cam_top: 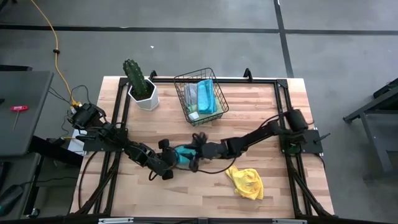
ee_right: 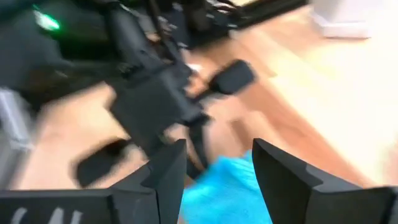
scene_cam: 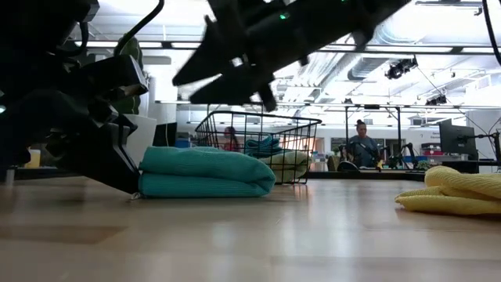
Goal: Fold microfiber towels
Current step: Fold the blue microfiber cloth
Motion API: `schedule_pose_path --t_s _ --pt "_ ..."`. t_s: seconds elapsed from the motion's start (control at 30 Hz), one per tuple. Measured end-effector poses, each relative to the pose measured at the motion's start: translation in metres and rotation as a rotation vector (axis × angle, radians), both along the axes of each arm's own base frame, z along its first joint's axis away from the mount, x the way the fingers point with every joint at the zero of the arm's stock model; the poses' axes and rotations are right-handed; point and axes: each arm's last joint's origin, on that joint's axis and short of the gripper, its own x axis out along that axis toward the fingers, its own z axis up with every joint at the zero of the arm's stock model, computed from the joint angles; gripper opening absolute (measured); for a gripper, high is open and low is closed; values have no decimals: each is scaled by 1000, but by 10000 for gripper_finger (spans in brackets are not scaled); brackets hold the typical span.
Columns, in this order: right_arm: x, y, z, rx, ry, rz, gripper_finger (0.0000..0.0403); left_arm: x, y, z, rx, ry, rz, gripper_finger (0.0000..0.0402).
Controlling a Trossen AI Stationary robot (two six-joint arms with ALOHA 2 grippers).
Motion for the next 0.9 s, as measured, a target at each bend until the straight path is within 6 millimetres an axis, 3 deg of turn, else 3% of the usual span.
schedule_pose_path --t_s 0.17,0.37,0.63,0.77,0.9 --pt "-12 9 -5 -131 114 -76 176 0 0 0 0 0 0 0" --pt "-17 17 -48 -160 136 -155 177 0 0 0 -1 -4 0 0" --pt "-3 10 -95 -128 106 -141 176 1 0 0 3 -11 5 0" --pt "1 7 -97 -121 109 -127 176 1 0 0 4 -11 5 0" --pt "-1 6 -78 -197 113 -103 176 -2 1 7 -2 16 -26 0"
